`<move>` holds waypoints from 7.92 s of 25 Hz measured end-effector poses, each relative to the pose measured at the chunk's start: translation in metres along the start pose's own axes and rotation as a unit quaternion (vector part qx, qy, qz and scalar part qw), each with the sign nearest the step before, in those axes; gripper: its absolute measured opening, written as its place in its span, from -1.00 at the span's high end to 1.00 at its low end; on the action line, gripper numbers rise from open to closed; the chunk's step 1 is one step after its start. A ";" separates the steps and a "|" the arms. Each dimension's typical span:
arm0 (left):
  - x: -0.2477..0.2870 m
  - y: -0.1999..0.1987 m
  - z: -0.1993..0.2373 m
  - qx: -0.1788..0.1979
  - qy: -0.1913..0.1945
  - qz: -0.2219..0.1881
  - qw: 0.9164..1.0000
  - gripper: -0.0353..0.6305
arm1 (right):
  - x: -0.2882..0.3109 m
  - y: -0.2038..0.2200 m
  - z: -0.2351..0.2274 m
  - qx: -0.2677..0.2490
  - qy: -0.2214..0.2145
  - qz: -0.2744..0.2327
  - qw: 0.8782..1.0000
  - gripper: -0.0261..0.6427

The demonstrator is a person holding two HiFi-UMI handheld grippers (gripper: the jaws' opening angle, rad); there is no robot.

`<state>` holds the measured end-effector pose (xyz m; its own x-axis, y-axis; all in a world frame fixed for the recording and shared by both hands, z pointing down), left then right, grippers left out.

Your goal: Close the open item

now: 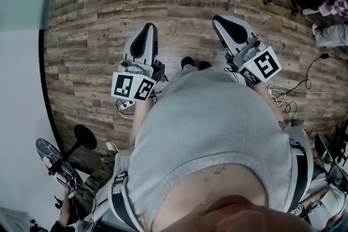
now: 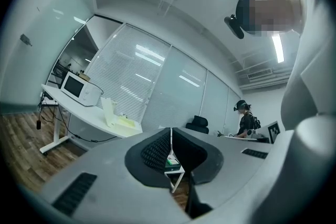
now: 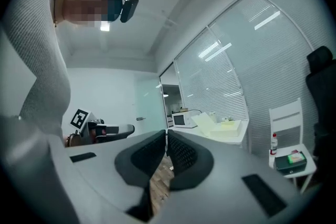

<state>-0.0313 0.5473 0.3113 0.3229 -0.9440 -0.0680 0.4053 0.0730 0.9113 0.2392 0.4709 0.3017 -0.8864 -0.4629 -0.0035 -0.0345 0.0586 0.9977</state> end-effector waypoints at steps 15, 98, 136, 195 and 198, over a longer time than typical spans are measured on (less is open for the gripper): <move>-0.011 -0.004 0.037 0.008 0.018 0.025 0.999 0.84 | 0.018 0.022 0.022 0.008 0.065 0.010 0.998 0.72; 0.272 -0.048 0.176 0.021 -0.096 -0.011 0.995 0.84 | 0.247 0.008 -0.292 0.047 -0.068 0.022 0.996 0.72; 0.416 -0.151 0.437 0.032 -0.046 0.001 0.998 0.84 | 0.499 -0.003 -0.374 0.041 0.012 -0.008 0.999 0.72; 0.450 -0.117 0.516 -0.115 -0.225 0.031 0.967 0.27 | 0.459 0.017 -0.450 0.062 0.041 0.050 0.996 0.72; 0.457 -0.114 0.515 -0.100 -0.233 0.051 0.966 0.27 | 0.455 0.017 -0.454 0.068 0.047 0.048 0.995 0.72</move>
<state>-0.3706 -0.0580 0.3851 -0.0313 -0.9673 0.2516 0.5644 0.1907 0.8032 0.0449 -0.1404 0.3482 -0.8421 -0.5291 0.1046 -0.0187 0.2224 0.9748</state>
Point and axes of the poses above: the fingertips, and each gripper's own axes: x forward along the fingers, z to its left, y out of its underside, the point moved 9 cm from there along -x, backward along the fingers, and after that the axes turned 5 degrees about -x, right-handed, at the moved point
